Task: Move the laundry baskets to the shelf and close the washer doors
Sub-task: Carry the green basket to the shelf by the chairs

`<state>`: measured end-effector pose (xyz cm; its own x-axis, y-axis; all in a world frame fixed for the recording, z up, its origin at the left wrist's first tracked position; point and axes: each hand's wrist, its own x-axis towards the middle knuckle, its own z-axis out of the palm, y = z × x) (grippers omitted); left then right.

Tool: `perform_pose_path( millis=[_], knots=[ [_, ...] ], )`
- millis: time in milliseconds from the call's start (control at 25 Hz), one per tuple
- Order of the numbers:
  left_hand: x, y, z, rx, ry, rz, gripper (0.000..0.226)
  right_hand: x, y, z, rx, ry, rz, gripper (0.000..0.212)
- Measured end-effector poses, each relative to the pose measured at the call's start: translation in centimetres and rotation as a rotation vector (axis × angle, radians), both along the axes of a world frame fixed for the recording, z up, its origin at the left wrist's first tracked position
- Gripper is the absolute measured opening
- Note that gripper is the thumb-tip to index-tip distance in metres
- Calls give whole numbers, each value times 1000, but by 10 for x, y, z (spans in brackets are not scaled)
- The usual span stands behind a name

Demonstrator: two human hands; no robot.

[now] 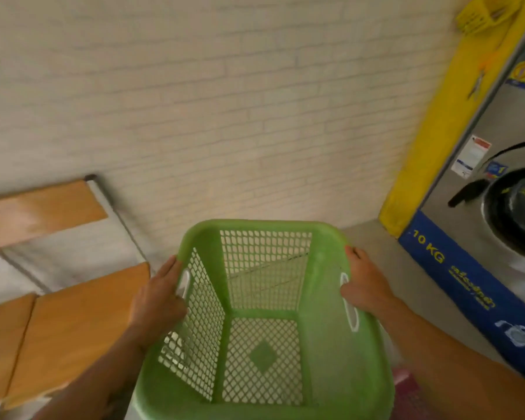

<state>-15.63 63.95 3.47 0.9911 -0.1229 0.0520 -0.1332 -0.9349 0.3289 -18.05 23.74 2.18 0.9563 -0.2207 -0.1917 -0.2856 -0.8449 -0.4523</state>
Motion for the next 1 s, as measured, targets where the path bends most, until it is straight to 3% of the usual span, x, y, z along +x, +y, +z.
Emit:
perform_pose_path(
  millis=[280, 600, 760, 1000],
  knots=[
    [-154, 148, 27, 39, 9, 326, 95, -55, 165, 21, -65, -36, 248, 90],
    [-361, 333, 64, 43, -122, 609, 95, -151, 393, 50, -77, -165, 518, 86],
    [-411, 422, 67, 72, -110, 704, 96, -170, 499, 54, -72, -177, 615, 82],
    [-420, 566, 64, 126, -73, 797, 94, -147, 660, 53, -71, -166, 730, 83]
  ],
)
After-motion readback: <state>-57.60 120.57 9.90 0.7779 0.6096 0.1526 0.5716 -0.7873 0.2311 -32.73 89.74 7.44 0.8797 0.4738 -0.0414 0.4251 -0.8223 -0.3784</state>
